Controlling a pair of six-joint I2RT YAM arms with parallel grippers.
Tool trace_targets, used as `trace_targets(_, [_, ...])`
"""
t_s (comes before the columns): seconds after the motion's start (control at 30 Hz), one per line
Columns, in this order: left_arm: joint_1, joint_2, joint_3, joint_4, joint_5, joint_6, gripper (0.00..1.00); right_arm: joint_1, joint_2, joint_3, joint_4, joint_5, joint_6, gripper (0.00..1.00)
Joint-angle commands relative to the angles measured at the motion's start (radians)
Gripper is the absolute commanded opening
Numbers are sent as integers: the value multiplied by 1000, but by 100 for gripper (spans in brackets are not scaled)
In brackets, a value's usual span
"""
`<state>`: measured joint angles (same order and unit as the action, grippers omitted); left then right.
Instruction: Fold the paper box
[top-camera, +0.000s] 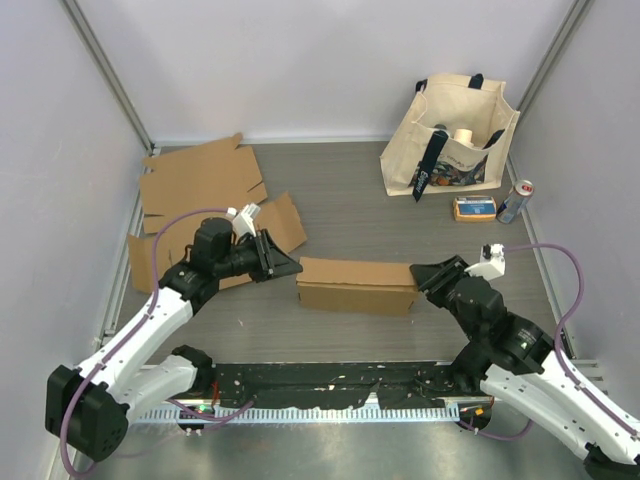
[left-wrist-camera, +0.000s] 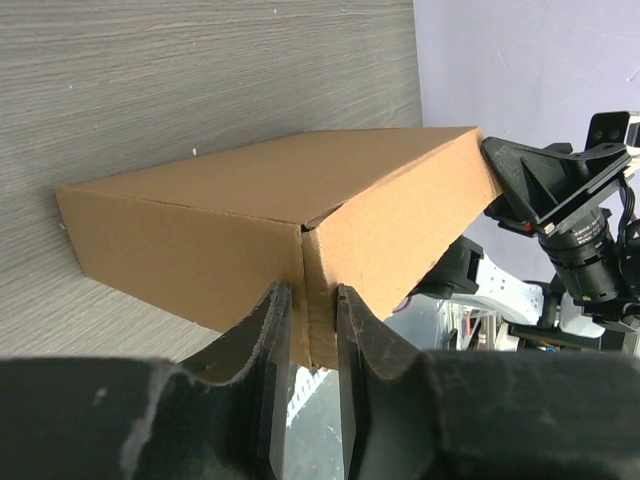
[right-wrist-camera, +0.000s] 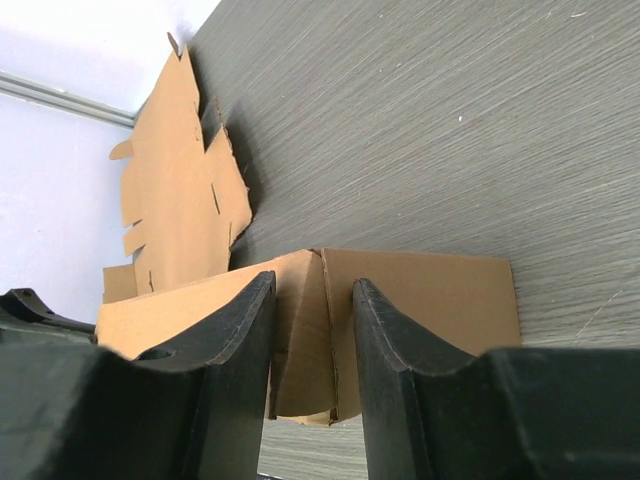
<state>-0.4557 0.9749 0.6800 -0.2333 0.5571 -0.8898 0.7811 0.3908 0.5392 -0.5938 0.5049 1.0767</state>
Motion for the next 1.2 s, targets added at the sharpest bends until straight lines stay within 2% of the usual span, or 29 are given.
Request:
trace_targets(0.0, [-1, 25, -62, -124, -25, 55, 21, 1, -44, -59, -152, -80, -18, 15])
trace_targets(0.03, [-3, 25, -63, -126, -25, 55, 21, 1, -52, -56, -155, -80, -11, 15])
trace_targets(0.07, [-1, 25, -59, -126, -11, 57, 27, 1, -61, -48, -155, -83, -14, 17])
trace_targets(0.1, [-1, 28, -53, -126, -3, 57, 32, 3, -63, -42, -152, -86, -18, 26])
trace_targets(0.17, [-1, 28, -27, -135, 7, 54, 44, 1, -58, -4, -147, -86, -20, 32])
trace_targets(0.23, [-1, 30, 4, -133, 24, 39, 49, 1, -40, 31, -152, -89, -21, 34])
trace_targets(0.27, [-1, 31, 13, -132, 30, 34, 57, 1, -33, 68, -158, -88, -24, 37])
trace_targets(0.33, [-1, 33, 32, -126, 50, 23, 62, 1, -21, 100, -182, -83, -24, 41])
trace_targets(0.4, [-1, 34, 33, -112, 55, 15, 62, 1, -27, 119, -185, -78, -32, 45])
trace_targets(0.53, [-1, 53, 10, -109, 63, 22, 47, 1, -62, 94, -182, -86, -23, 47])
trace_targets(0.67, [-3, 47, -28, -81, 64, 5, 42, 1, -96, 41, -173, -118, 5, 49])
trace_targets(0.73, [-3, 48, -43, -81, 60, 9, 39, 1, -112, 24, -196, -123, 37, 45])
trace_targets(0.87, [-1, 59, -95, -48, 47, 15, 32, 1, -196, -59, -207, -115, 94, 16])
trace_targets(0.97, [-1, 77, -143, -9, 38, 20, 28, 1, -250, -167, -169, -127, 132, 1])
trace_targets(1.07, [0, 94, -169, 11, 24, 29, 25, 1, -325, -278, -80, -154, 144, 1])
trace_targets(1.17, [0, 87, -140, -27, 23, 58, 26, 1, -356, -276, -63, -158, 105, 1])
